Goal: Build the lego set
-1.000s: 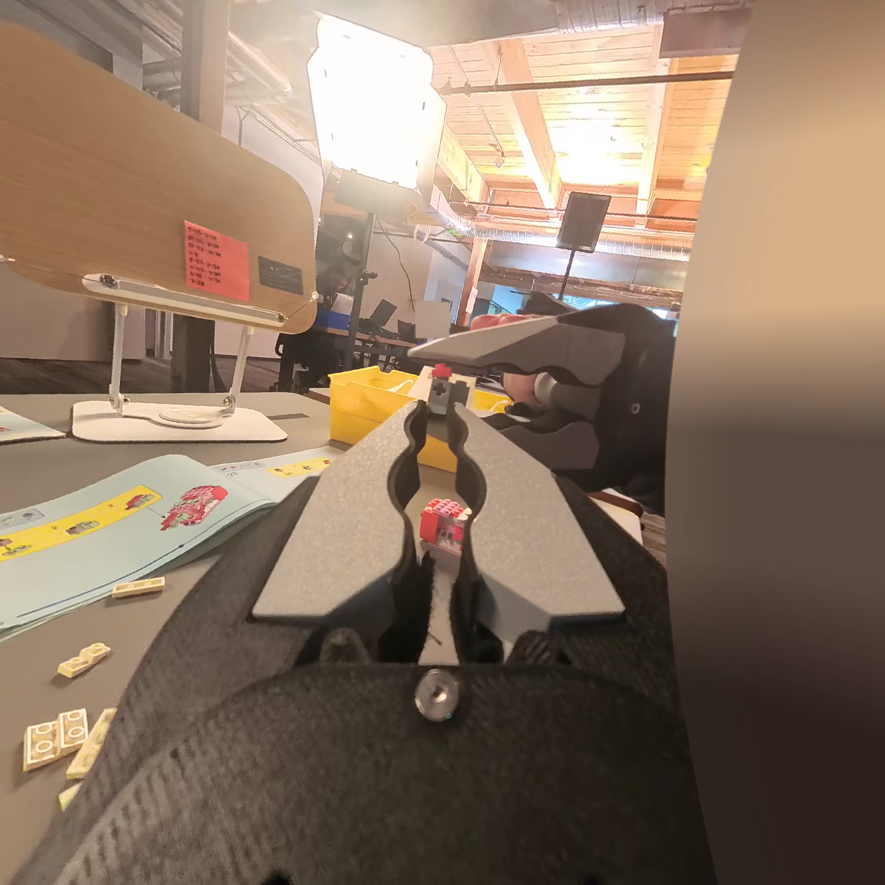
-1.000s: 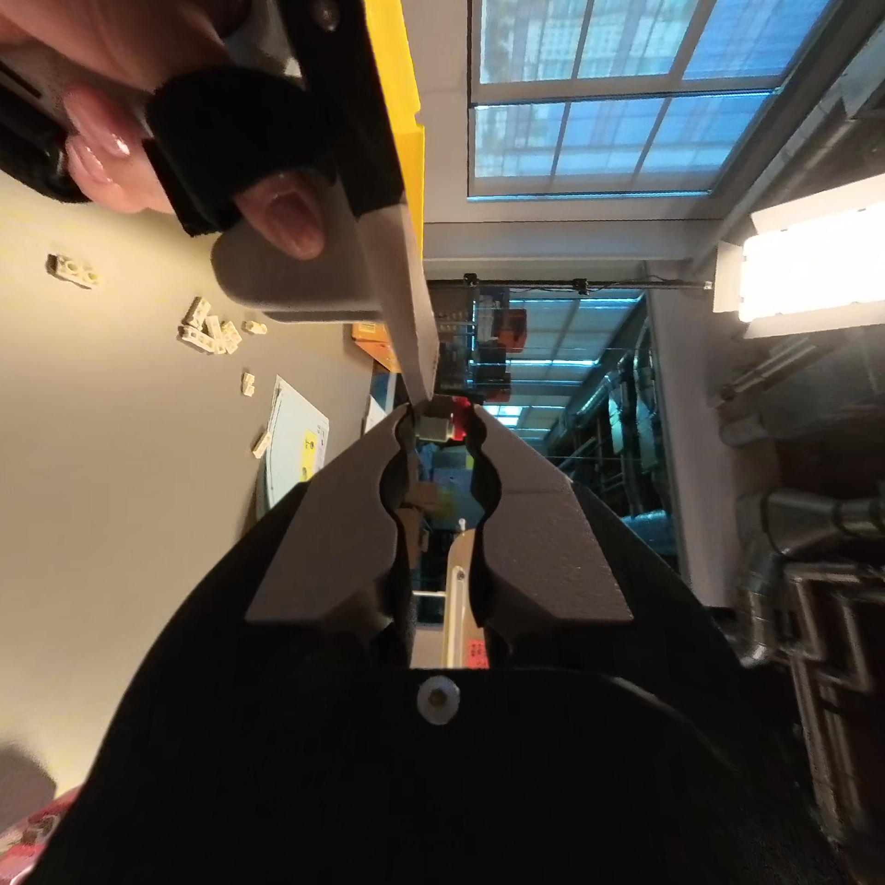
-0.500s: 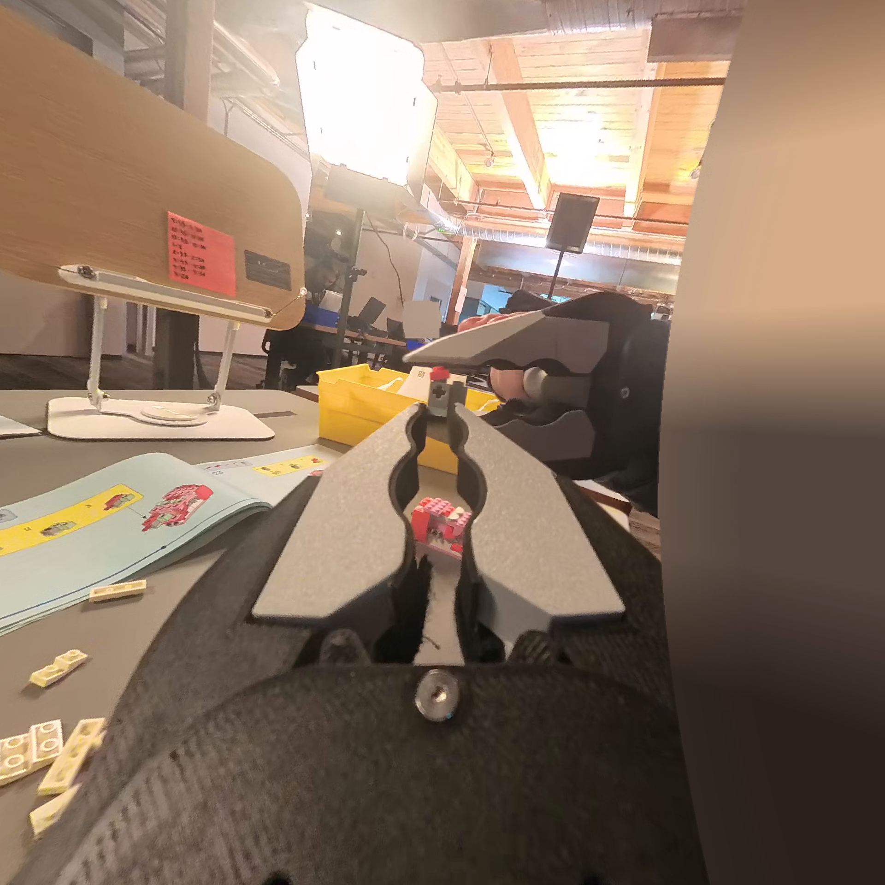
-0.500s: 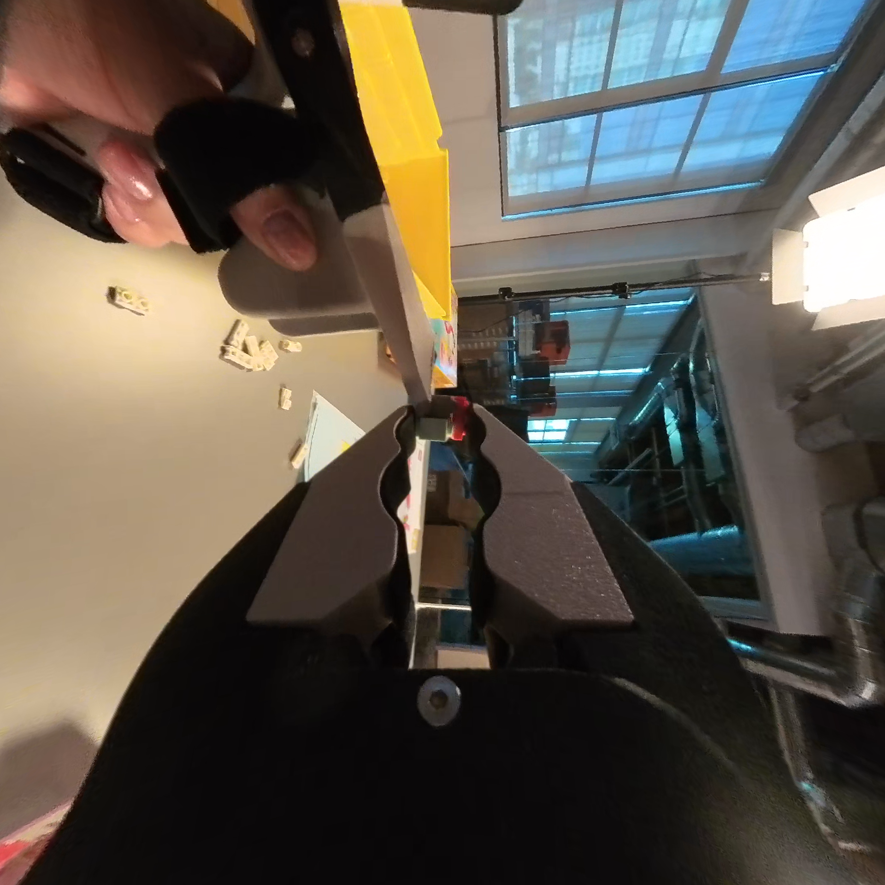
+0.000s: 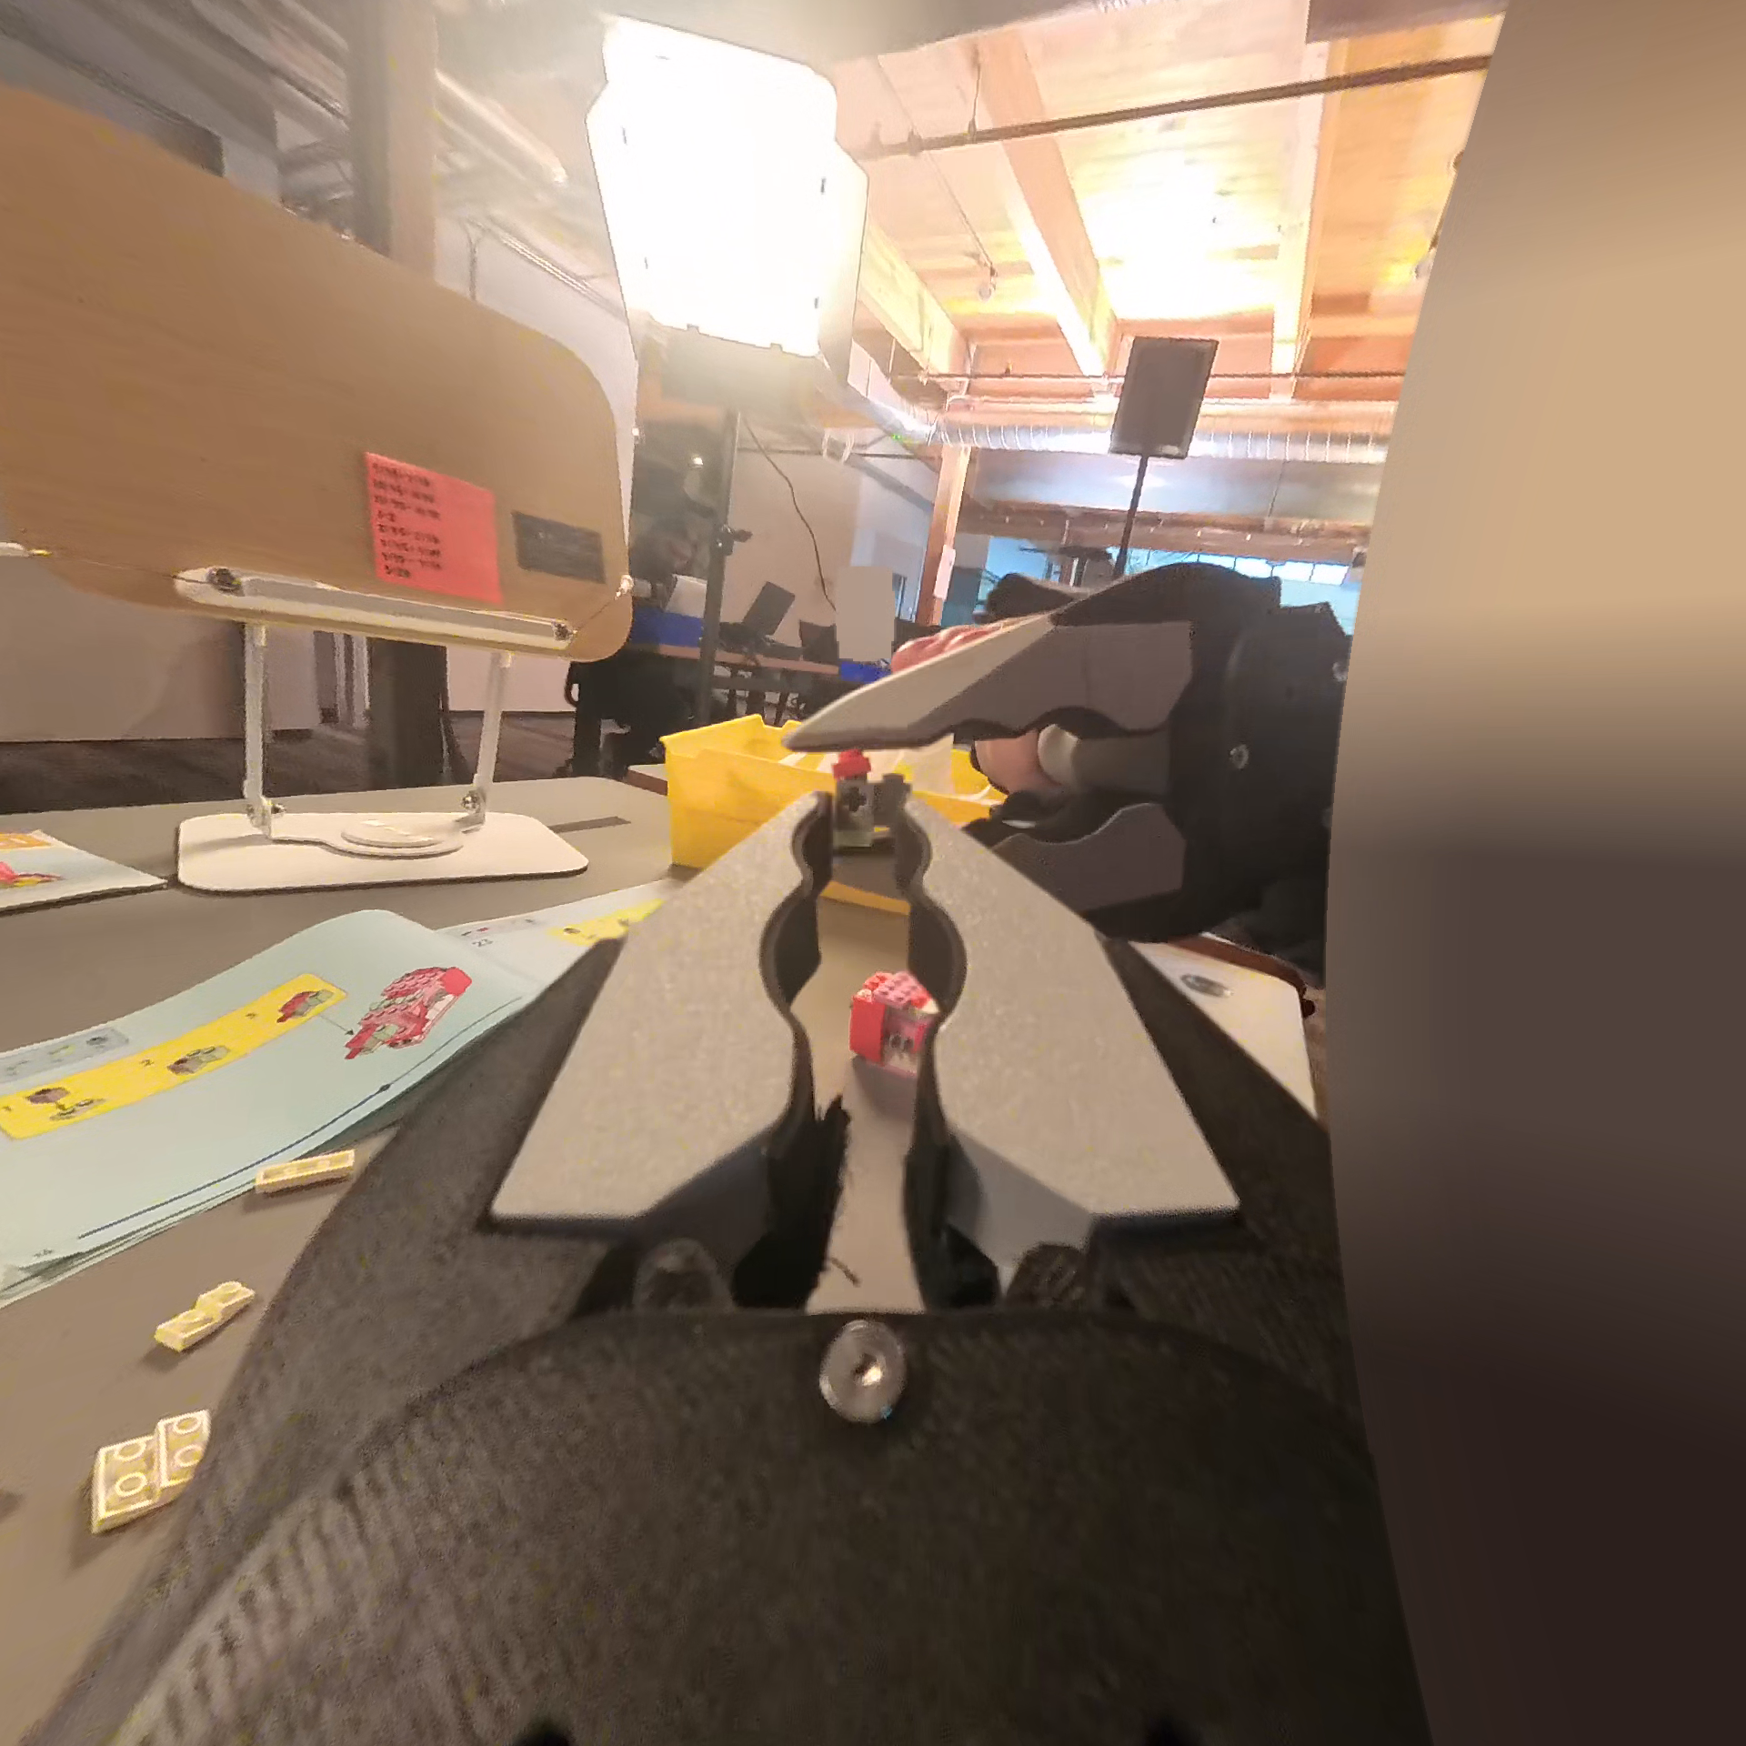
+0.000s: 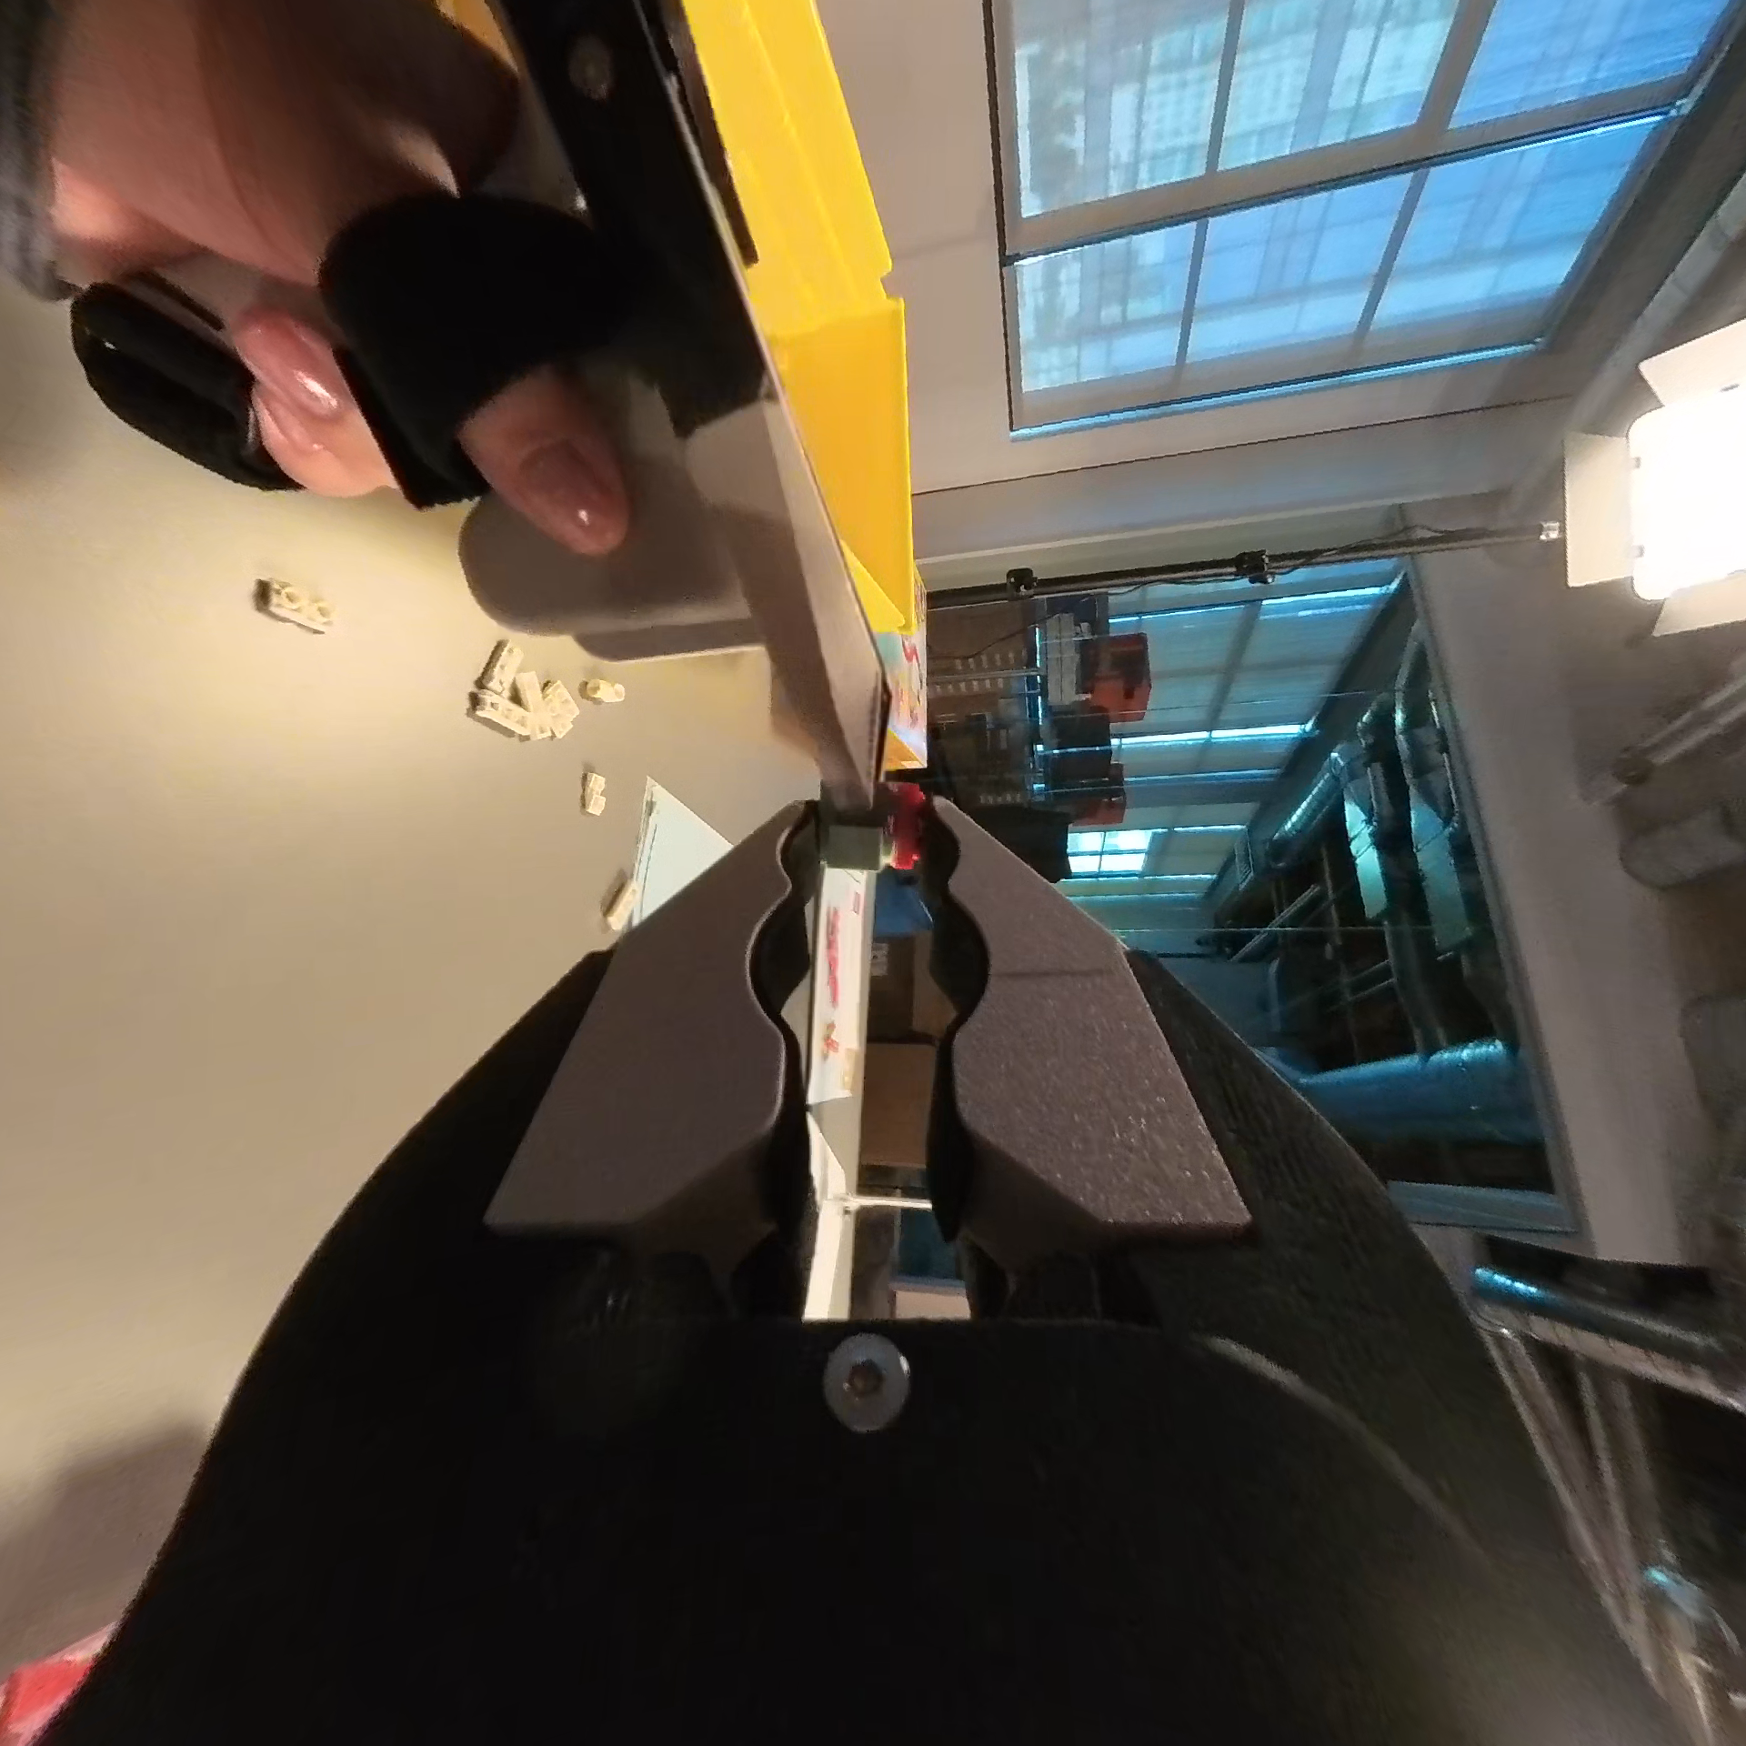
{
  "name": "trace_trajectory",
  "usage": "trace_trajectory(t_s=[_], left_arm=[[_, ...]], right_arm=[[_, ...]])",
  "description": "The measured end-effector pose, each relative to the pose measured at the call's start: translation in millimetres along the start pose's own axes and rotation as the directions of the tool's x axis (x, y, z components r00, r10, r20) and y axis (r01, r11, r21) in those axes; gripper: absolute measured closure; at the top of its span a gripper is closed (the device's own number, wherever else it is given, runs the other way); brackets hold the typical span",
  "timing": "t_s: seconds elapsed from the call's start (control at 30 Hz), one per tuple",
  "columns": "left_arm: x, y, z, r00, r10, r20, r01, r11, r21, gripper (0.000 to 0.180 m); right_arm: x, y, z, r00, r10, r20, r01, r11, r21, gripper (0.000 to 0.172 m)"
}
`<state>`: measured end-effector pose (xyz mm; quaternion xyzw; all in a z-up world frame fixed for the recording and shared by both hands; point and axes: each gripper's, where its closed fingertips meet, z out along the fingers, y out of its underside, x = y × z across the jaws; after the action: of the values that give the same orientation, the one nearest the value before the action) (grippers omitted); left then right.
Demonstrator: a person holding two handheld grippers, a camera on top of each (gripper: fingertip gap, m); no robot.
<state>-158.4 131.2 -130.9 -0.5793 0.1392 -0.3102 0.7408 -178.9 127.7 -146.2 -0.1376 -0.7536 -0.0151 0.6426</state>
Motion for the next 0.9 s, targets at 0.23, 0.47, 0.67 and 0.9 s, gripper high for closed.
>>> trace_trajectory(t_s=[0.23, 0.47, 0.67, 0.9], left_arm=[[-3, 6, 2, 0.998, -0.066, -0.006, 0.065, 0.997, -0.045, 0.174], [-5, 9, -1, 0.988, -0.156, -0.003, 0.155, 0.987, -0.04, 0.174], [-5, 11, -3, 0.988, -0.157, 0.006, 0.157, 0.987, -0.042, 0.174], [0, 13, -7, 0.989, -0.147, -0.006, 0.146, 0.988, -0.039, 0.174]], right_arm=[[-5, 4, 1, 0.998, -0.061, -0.01, 0.06, 0.998, -0.028, 0.153], [-5, 6, 6, 0.984, -0.171, -0.053, 0.166, 0.983, -0.08, 0.152], [-4, 7, 7, 0.966, -0.244, -0.083, 0.233, 0.965, -0.123, 0.153], [-4, 5, 5, 0.991, -0.111, -0.077, 0.106, 0.992, -0.065, 0.153]])
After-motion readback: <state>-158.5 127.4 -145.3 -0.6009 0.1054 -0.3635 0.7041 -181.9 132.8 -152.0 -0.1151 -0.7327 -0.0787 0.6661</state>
